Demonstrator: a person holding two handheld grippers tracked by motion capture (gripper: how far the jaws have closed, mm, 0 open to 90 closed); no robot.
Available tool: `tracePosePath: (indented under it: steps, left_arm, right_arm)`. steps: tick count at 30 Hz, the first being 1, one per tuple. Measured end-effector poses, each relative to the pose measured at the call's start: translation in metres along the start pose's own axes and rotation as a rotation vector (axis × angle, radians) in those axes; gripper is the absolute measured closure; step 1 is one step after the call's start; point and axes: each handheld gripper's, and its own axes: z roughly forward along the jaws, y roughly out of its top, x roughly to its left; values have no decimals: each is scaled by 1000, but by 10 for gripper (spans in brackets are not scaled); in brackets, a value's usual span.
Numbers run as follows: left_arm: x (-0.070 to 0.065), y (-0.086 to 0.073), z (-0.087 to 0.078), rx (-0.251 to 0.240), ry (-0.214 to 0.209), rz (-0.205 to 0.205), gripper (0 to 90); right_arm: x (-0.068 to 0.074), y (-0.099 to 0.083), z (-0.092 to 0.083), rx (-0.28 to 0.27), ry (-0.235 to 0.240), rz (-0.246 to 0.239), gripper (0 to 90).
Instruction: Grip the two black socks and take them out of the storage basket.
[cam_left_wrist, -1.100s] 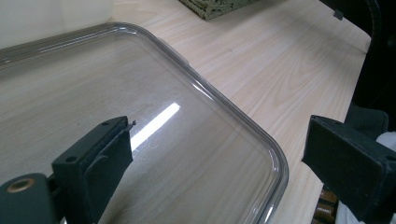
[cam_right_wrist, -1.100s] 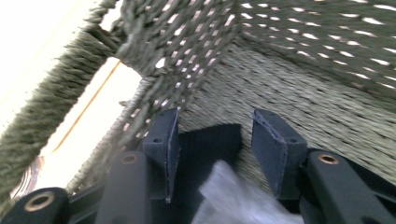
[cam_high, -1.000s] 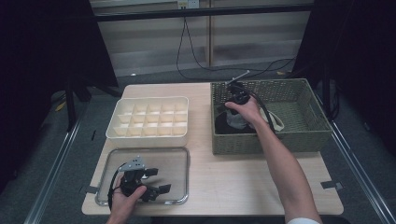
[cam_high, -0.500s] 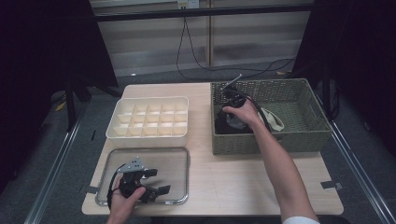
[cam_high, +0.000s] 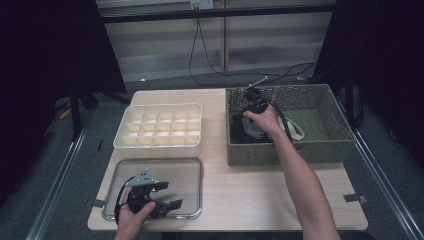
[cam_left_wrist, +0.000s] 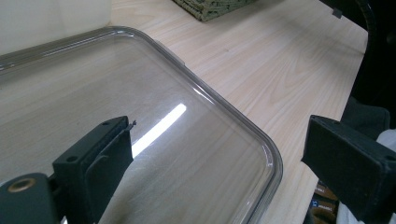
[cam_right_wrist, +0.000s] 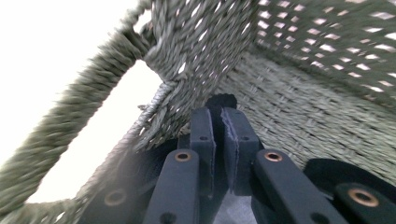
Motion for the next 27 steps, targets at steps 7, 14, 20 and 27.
tracePosePath:
  steps: [7,14,20,27]
  left_arm:
    - [-2,2,1,-9,8,8,82]
    - [-4,3,3,-4,1,12,82]
    - [-3,3,1,-17,7,14,81]
    - [-4,2,-1,-25,12,6,81]
  right_arm:
    - [-13,-10,-34,-164,85,60,837]
    - [-12,-19,-61,-257,119,70,838]
    - [-6,-17,-78,-308,139,56,838]
    - [1,-13,-95,-371,171,47,837]
